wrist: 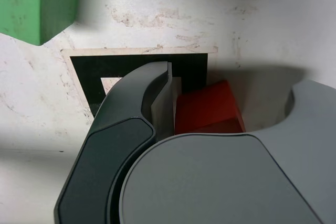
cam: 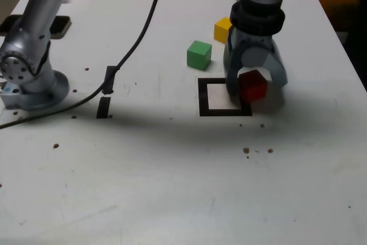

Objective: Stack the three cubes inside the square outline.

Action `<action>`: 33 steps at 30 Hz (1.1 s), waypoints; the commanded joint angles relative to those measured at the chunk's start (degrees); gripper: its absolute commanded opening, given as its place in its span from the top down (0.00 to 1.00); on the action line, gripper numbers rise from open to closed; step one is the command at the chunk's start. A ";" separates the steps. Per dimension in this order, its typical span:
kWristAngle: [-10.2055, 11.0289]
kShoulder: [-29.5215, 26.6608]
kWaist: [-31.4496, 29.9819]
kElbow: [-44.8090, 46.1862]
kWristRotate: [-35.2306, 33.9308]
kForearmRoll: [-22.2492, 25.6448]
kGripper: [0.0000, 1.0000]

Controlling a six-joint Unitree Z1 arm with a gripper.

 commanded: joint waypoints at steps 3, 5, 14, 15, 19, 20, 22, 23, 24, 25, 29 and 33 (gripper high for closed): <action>0.04 0.15 -0.13 -0.69 -0.08 -0.41 0.54; -0.30 0.03 -0.13 -0.77 -0.11 -0.38 0.66; -1.45 -1.45 -0.12 -1.29 -0.05 2.22 0.76; -1.39 -1.86 -0.13 -1.34 -0.05 2.89 0.76; -0.92 -3.58 -0.13 -1.13 -0.05 4.70 0.76; -0.77 -4.06 -0.14 -0.97 -0.06 4.96 0.76; -0.50 -5.04 -0.13 -0.55 -0.09 5.32 0.76; -0.37 -5.52 -0.13 -0.26 -0.11 5.44 0.76; -0.30 -5.98 -0.13 0.07 -0.15 5.53 0.76; -0.26 -6.27 -0.13 0.31 -0.19 5.58 0.76; -0.48 -7.77 -0.13 2.56 -0.99 5.69 0.76; -1.67 -8.76 -0.12 5.49 -3.29 5.33 0.76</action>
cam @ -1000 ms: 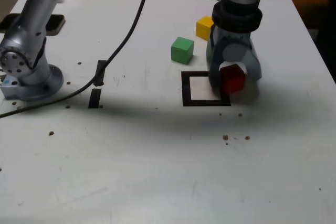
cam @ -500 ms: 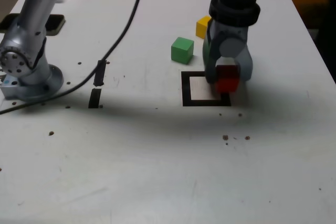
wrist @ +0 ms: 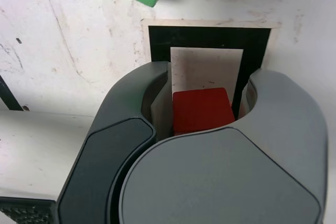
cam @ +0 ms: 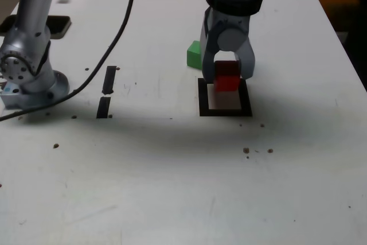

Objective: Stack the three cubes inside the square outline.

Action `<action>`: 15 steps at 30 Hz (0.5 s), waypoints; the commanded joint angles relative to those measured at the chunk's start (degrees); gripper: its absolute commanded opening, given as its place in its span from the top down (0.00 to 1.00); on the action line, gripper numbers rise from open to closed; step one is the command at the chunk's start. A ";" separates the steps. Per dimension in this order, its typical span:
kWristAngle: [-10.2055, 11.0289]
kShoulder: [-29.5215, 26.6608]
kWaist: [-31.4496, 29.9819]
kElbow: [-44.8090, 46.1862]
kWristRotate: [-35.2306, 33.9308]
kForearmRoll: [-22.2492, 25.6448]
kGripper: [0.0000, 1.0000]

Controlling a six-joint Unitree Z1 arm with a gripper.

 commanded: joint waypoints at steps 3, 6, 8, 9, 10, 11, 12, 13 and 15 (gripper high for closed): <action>-0.77 -1.25 -0.10 1.51 -1.39 -0.49 0.76; -1.24 -1.37 -0.10 2.32 -1.80 -1.37 0.76; -1.86 -1.34 -0.09 3.32 -2.04 -2.88 0.76; -2.16 -1.30 -0.09 3.76 -2.08 -3.66 0.76; -2.43 -1.26 -0.09 4.14 -2.08 -4.35 0.76; -2.56 -1.23 -0.08 4.38 -2.08 -4.75 0.76; -2.71 -1.20 -0.08 4.69 -2.10 -5.25 0.76; -2.87 -1.14 -0.06 5.00 -2.12 -5.75 0.75; -3.03 -1.04 -0.06 5.42 -2.14 -6.46 0.75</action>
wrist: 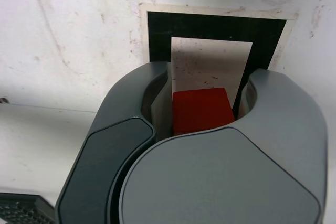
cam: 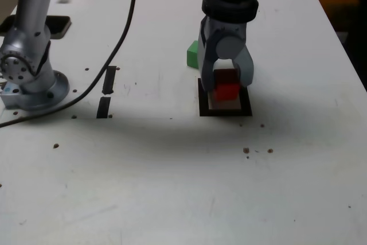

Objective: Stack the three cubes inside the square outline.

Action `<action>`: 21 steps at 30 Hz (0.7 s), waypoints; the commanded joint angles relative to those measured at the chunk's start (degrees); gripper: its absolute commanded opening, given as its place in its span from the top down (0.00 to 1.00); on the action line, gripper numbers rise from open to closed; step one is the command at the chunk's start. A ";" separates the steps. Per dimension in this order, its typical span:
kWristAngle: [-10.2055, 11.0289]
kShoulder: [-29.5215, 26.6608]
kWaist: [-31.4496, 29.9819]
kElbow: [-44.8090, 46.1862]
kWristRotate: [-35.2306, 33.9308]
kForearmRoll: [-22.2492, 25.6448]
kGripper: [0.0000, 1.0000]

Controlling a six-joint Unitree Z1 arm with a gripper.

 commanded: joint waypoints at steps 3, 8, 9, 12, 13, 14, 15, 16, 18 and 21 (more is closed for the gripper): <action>-0.22 0.06 -0.05 0.54 -0.09 -0.88 0.75; -0.21 0.04 -0.05 1.00 -0.09 -1.04 0.75; -0.23 0.04 -0.05 1.11 -0.09 -1.09 0.75; -0.29 0.04 -0.05 1.40 -0.09 -1.28 0.74; -0.31 0.04 -0.04 1.56 -0.09 -1.42 0.74; -0.31 0.04 -0.03 1.71 -0.09 -1.58 0.73; -0.30 0.04 -0.03 1.84 -0.08 -1.71 0.72; -0.31 0.04 -0.03 1.93 -0.07 -1.80 0.71; -0.33 0.07 0.01 2.13 -0.01 -2.03 0.68; -0.40 0.10 0.18 2.54 0.19 -2.38 0.64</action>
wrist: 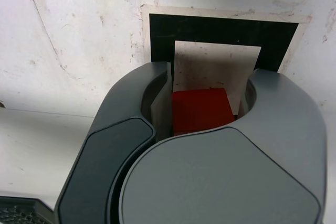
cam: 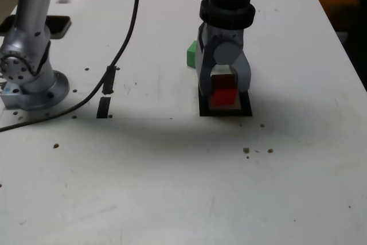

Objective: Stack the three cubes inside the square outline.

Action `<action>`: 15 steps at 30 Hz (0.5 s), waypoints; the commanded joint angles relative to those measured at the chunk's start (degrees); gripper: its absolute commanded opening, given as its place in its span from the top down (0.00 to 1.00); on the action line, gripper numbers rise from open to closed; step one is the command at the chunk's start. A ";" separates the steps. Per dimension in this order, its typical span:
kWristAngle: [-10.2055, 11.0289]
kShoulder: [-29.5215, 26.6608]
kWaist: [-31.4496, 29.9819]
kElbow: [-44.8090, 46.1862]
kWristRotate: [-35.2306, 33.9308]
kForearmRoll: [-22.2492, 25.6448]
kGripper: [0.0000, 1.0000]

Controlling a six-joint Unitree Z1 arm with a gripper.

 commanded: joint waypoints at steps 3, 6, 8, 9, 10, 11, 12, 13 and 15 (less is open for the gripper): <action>-0.23 0.05 0.50 0.86 0.53 -0.61 0.58; -0.23 0.03 0.59 1.05 0.76 -0.73 0.54; -0.23 0.01 0.59 1.11 0.91 -0.78 0.50; -0.23 0.00 0.59 1.15 1.00 -0.81 0.49; -0.23 -0.01 0.59 1.19 1.10 -0.84 0.47; -0.23 -0.02 0.59 1.21 1.18 -0.90 0.46; -0.23 -0.04 0.59 1.22 1.24 -0.95 0.45; -0.23 -0.05 0.59 1.23 1.28 -1.03 0.44; -0.23 -0.06 0.59 1.26 1.37 -1.17 0.43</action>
